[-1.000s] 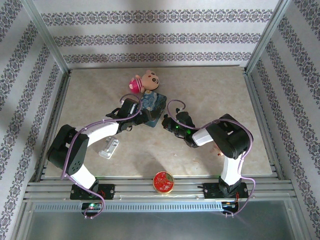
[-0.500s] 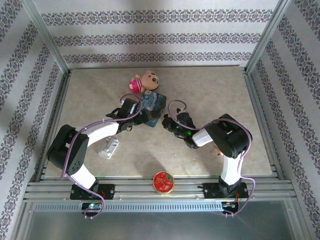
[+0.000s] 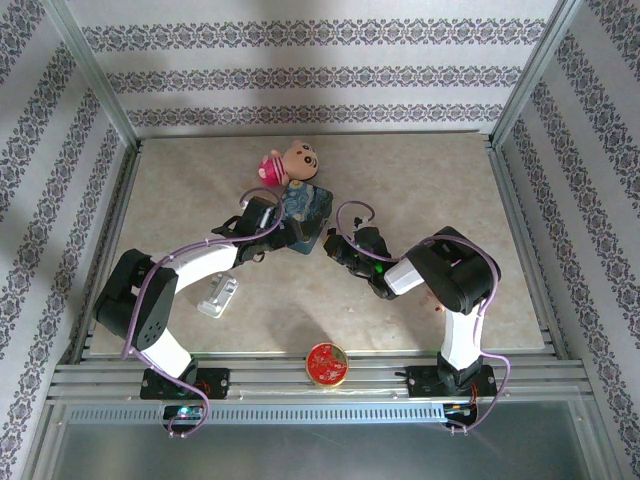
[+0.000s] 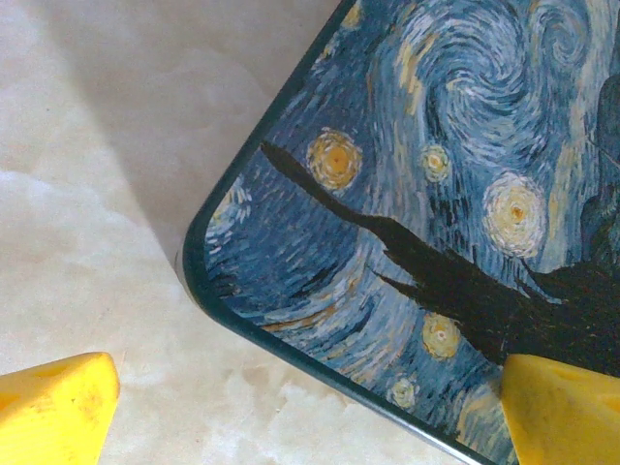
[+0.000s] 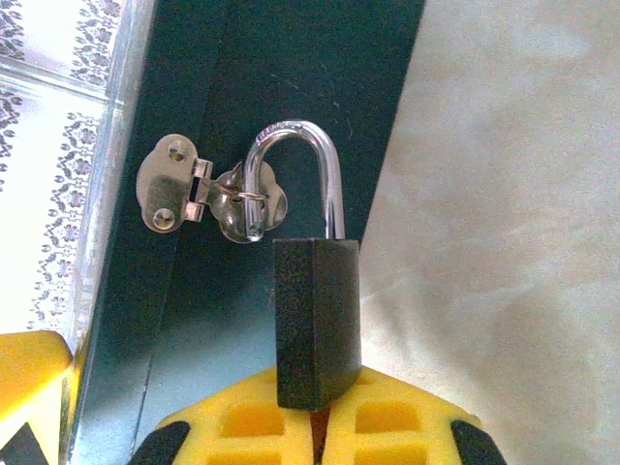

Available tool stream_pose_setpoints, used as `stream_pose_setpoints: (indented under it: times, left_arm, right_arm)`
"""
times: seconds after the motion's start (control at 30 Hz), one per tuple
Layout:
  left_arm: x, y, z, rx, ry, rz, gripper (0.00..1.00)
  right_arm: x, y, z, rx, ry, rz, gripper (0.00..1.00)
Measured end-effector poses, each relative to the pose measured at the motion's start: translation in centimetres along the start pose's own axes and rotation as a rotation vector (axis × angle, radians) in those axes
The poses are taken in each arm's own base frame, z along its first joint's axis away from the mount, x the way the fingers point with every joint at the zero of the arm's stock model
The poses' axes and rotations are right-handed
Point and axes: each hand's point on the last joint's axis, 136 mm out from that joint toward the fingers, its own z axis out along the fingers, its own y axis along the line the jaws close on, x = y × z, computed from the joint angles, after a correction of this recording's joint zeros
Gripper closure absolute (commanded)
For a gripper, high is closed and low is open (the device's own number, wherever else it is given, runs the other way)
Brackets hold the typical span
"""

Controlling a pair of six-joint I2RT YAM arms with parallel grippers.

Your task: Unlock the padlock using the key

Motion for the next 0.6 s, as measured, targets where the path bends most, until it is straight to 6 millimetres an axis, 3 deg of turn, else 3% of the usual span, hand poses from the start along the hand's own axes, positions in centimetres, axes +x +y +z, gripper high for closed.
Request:
stream_pose_setpoints:
  times: [0.6]
  left_arm:
    - [0.13, -0.05, 0.13, 0.012, -0.003, -0.007, 0.01]
  right_arm:
    - [-0.81, 0.21, 0.16, -0.026, -0.034, 0.03, 1.0]
